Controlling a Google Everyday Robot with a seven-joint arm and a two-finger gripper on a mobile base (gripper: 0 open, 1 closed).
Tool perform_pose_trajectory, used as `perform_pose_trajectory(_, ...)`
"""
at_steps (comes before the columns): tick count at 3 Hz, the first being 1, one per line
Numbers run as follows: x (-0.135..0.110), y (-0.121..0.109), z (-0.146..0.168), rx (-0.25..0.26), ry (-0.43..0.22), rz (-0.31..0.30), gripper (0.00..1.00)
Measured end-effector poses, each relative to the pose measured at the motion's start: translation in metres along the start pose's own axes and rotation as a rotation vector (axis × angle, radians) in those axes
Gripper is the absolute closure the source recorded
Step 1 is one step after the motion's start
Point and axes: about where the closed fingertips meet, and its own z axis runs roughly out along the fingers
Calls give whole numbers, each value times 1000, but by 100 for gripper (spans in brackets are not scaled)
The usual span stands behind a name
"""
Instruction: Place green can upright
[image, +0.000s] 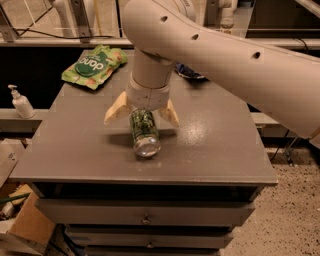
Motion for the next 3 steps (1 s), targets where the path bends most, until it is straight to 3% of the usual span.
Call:
perform_pose_trajectory(1, 2, -2, 5, -38, 5, -15, 16)
perform_pose_trajectory(3, 5, -5, 4, -72, 12, -20, 64)
